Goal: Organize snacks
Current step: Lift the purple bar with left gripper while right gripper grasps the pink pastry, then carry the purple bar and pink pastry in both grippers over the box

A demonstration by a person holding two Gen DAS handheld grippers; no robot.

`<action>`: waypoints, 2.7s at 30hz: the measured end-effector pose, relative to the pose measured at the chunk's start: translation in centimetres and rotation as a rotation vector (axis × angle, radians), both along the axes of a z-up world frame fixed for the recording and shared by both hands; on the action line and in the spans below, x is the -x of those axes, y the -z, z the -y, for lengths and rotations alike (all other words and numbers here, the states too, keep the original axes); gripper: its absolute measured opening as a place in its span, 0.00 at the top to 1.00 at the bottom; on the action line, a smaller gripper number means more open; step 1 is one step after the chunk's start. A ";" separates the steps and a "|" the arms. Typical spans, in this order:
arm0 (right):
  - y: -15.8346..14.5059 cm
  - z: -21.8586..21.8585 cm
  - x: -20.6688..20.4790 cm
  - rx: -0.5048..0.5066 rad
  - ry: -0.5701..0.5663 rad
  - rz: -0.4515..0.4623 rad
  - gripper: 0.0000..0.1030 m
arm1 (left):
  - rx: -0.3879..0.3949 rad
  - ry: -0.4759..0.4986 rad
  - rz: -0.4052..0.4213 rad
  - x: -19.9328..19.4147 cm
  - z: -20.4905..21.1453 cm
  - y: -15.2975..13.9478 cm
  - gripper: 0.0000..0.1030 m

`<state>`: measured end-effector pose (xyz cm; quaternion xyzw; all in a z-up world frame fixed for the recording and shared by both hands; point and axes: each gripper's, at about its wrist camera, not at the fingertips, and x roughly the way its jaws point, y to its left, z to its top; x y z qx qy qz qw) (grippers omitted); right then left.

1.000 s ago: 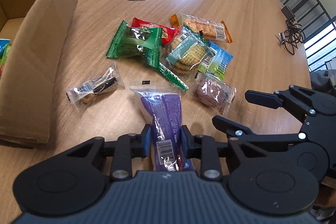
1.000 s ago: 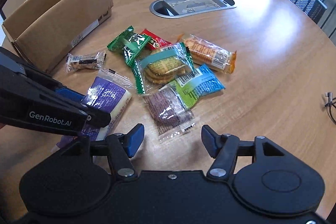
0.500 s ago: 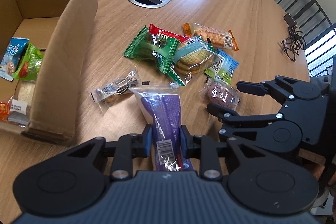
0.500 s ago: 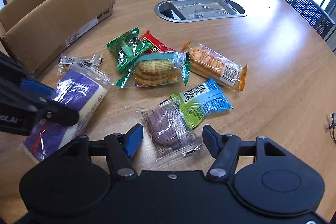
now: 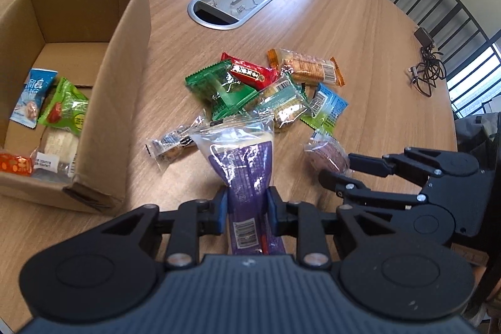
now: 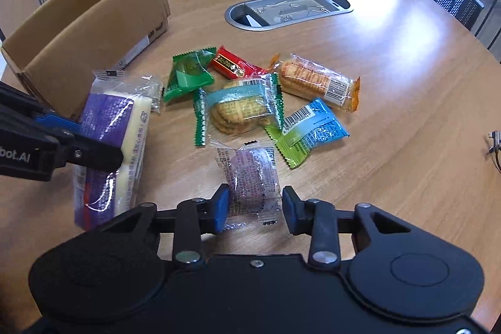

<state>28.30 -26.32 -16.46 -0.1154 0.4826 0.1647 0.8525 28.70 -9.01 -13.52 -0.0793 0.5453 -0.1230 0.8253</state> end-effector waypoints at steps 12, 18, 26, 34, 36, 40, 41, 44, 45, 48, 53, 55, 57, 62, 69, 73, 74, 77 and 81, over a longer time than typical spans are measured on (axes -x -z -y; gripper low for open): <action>-3.6 -0.3 2.5 -0.094 0.082 0.054 0.66 | -0.002 -0.015 0.077 1.5 -0.9 -3.0 0.77; -5.5 -0.6 3.4 -0.117 0.089 0.089 0.66 | -0.006 -0.035 0.123 2.0 -1.6 -4.8 0.77; -7.7 -1.4 4.0 -0.156 0.092 0.134 0.66 | -0.018 -0.064 0.194 2.8 -2.8 -7.3 0.77; -9.4 -2.4 4.3 -0.195 0.080 0.163 0.66 | -0.032 -0.102 0.238 3.4 -4.2 -9.0 0.77; -9.7 -2.7 4.4 -0.202 0.075 0.171 0.66 | -0.041 -0.105 0.254 3.5 -4.5 -9.4 0.77; -10.4 -3.5 4.4 -0.213 0.061 0.187 0.66 | -0.051 -0.130 0.273 3.6 -5.5 -10.0 0.77; -10.6 -3.7 4.4 -0.217 0.056 0.191 0.66 | -0.056 -0.138 0.278 3.6 -5.9 -10.1 0.77; -11.1 -4.3 4.2 -0.227 0.047 0.201 0.66 | -0.070 -0.159 0.291 3.5 -6.9 -10.4 0.77; -11.3 -4.5 4.2 -0.230 0.044 0.204 0.66 | -0.072 -0.167 0.293 3.5 -7.2 -10.5 0.77; -11.8 -5.1 4.0 -0.243 0.035 0.213 0.66 | -0.086 -0.190 0.310 3.5 -8.2 -10.9 0.77; -12.3 -6.2 3.5 -0.256 0.022 0.223 0.66 | -0.097 -0.234 0.324 3.2 -10.1 -11.6 0.77; -12.5 -6.7 3.2 -0.261 0.018 0.226 0.66 | -0.103 -0.249 0.329 3.0 -10.8 -11.8 0.77; -12.6 -7.1 3.0 -0.269 0.016 0.229 0.66 | -0.109 -0.263 0.334 2.8 -11.5 -12.0 0.77; -12.8 -8.6 2.3 -0.278 -0.003 0.231 0.66 | -0.126 -0.295 0.338 2.3 -13.1 -12.1 0.77; -12.7 -10.7 1.1 -0.290 -0.023 0.221 0.66 | -0.170 -0.312 0.338 1.1 -14.8 -11.4 0.77; -12.5 -11.8 0.4 -0.292 -0.037 0.209 0.66 | -0.178 -0.323 0.318 -0.1 -15.6 -10.5 0.77; -12.4 -12.0 0.3 -0.292 -0.041 0.206 0.66 | -0.181 -0.322 0.314 -0.4 -15.7 -10.3 0.77; -12.0 -12.6 -0.2 -0.289 -0.046 0.195 0.66 | -0.197 -0.308 0.300 -1.2 -15.7 -9.5 0.76; -11.4 -13.1 -0.9 -0.283 -0.047 0.181 0.66 | -0.202 -0.290 0.262 -2.4 -15.5 -8.2 0.76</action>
